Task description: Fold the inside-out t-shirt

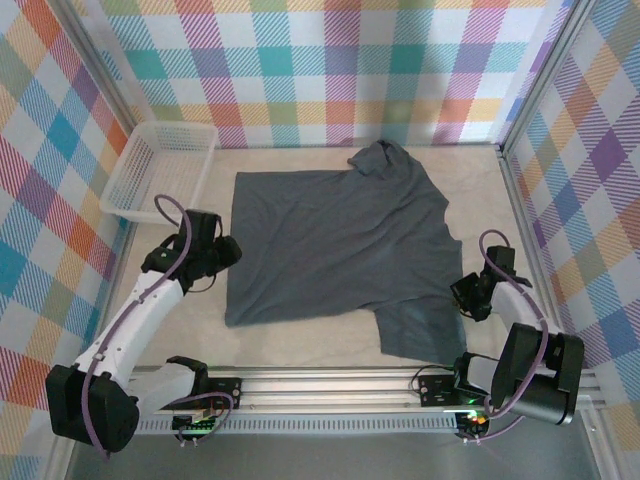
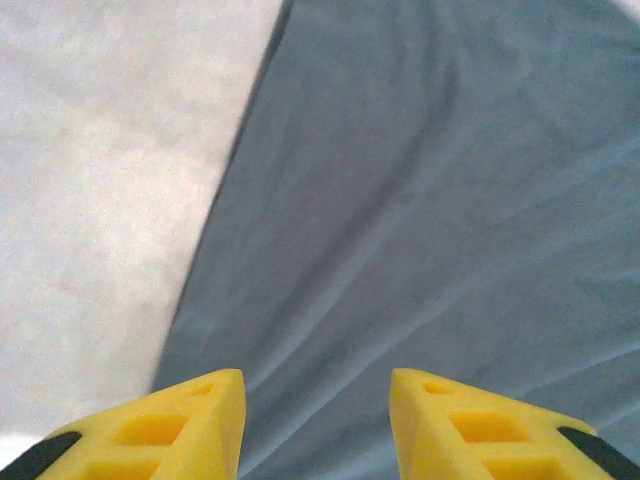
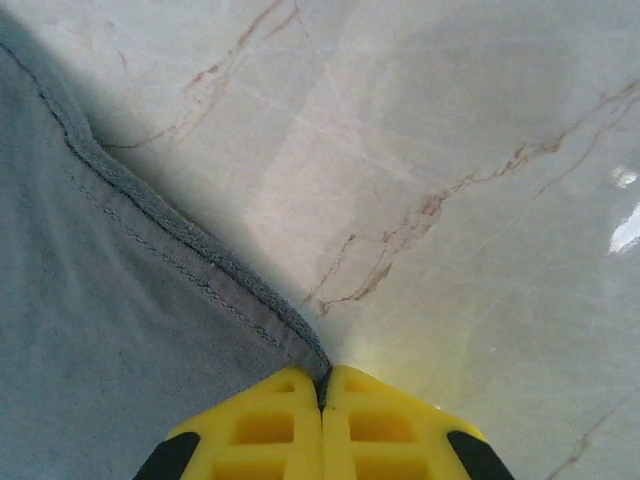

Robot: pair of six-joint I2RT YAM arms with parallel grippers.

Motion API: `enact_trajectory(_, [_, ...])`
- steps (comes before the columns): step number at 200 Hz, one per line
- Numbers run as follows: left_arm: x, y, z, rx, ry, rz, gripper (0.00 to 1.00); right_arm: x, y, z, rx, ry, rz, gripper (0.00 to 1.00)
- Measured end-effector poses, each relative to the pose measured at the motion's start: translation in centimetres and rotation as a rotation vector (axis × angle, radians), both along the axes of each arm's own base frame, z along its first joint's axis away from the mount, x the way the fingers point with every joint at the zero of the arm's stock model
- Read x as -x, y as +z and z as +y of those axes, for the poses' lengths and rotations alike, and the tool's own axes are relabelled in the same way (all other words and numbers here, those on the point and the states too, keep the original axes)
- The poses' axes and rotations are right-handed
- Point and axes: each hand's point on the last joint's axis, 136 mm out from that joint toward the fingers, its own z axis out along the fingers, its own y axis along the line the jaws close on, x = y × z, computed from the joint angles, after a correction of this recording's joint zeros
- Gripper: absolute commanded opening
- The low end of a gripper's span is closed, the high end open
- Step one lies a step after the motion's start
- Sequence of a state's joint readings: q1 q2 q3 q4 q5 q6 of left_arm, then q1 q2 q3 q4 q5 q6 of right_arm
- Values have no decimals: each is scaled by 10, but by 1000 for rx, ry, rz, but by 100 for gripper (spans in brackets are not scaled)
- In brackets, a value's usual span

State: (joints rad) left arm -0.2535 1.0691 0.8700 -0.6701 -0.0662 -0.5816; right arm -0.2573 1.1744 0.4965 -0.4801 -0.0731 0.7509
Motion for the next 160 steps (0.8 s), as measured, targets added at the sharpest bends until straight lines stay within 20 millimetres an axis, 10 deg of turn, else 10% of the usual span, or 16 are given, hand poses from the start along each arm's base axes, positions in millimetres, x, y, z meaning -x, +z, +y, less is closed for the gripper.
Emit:
enact_trajectory(47, [80,-73,16,27,134,288,42,3,55,-5,52,-102,-233,0])
enact_trajectory(80, [122,-108,21,86,232,364,47,8,55,-4,35,-124,-222,0])
enact_trajectory(160, [114,-127,-2,228,261,408,36,13,41,0,9,-127,-157,0])
